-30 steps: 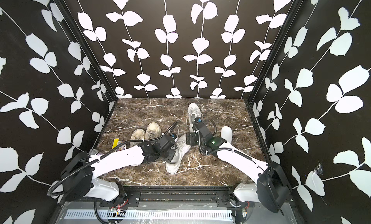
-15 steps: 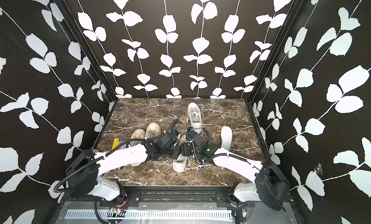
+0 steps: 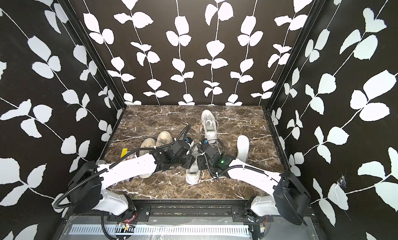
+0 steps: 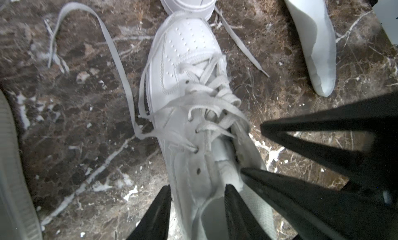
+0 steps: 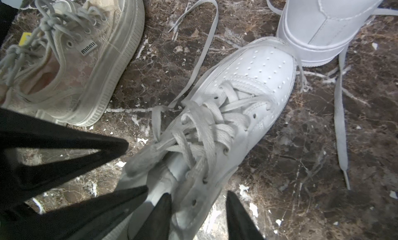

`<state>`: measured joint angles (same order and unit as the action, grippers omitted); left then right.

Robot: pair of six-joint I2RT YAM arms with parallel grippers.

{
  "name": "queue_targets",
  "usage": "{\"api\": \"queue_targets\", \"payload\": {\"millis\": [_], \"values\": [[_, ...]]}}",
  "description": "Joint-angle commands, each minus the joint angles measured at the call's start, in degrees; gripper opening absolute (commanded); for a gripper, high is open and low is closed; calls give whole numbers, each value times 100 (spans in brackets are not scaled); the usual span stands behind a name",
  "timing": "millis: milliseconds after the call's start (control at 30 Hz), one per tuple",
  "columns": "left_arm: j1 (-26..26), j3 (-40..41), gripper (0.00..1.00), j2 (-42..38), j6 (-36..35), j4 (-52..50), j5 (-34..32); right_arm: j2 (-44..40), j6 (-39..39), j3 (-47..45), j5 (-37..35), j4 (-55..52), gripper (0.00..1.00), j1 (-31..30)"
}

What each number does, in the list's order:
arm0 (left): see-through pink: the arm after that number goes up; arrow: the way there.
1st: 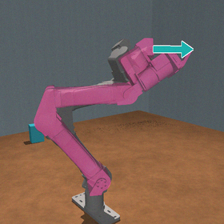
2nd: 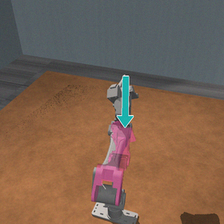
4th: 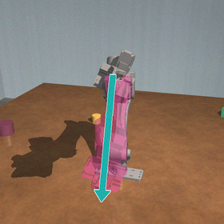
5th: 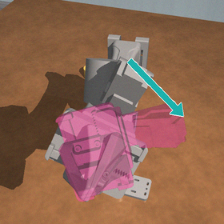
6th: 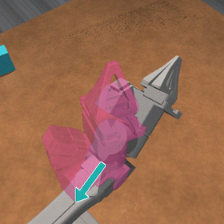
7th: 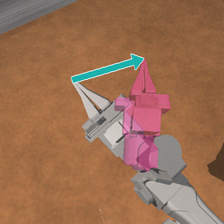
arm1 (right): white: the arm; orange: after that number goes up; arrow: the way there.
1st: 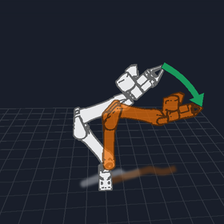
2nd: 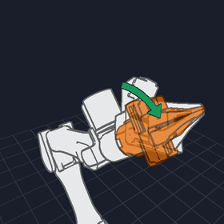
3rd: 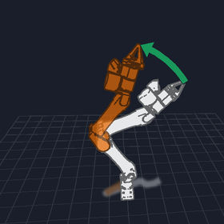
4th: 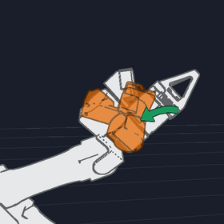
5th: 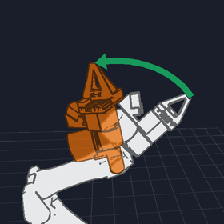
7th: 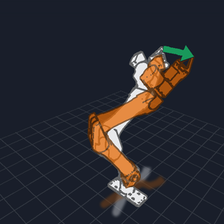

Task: Remove the insole from the shoe
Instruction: Untie the shoelace on the shoe.

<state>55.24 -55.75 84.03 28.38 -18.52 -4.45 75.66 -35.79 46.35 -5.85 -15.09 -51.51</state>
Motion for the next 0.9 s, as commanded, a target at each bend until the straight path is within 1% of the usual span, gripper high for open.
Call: {"api": "queue_targets", "payload": {"millis": [0, 100, 233, 367, 533, 633, 733, 800, 867], "values": [[-65, -188, 44, 60, -180, -42, -230, 15, -69, 65, -245, -90, 36, -54], [-101, -260, 44, 188, -228, -28, -240, 88, -62, 164, -357, -172, 32, -89], [-110, -336, 43, 379, -264, -15, -241, 186, -42, 282, -521, -327, 32, -161], [-110, -366, 41, 465, -237, 33, -175, 291, -81, 347, -523, -332, 37, -225], [-110, -340, 34, 461, -206, 46, -209, 466, -190, 427, -602, -439, 37, -259], [-109, -299, 26, 410, -170, -8, -355, 398, -265, 424, -933, -703, 32, -263], [-117, -225, 21, 330, -137, -99, -566, 173, -363, 315, -1403, -1013, 25, -252], [-144, -151, 15, 278, -105, -201, -714, 47, -464, 281, -1836, -1382, 20, -233], [-211, 11, 9, 196, -30, -272, -814, -56, -589, 189, -2116, -1707, 15, -103]]}}
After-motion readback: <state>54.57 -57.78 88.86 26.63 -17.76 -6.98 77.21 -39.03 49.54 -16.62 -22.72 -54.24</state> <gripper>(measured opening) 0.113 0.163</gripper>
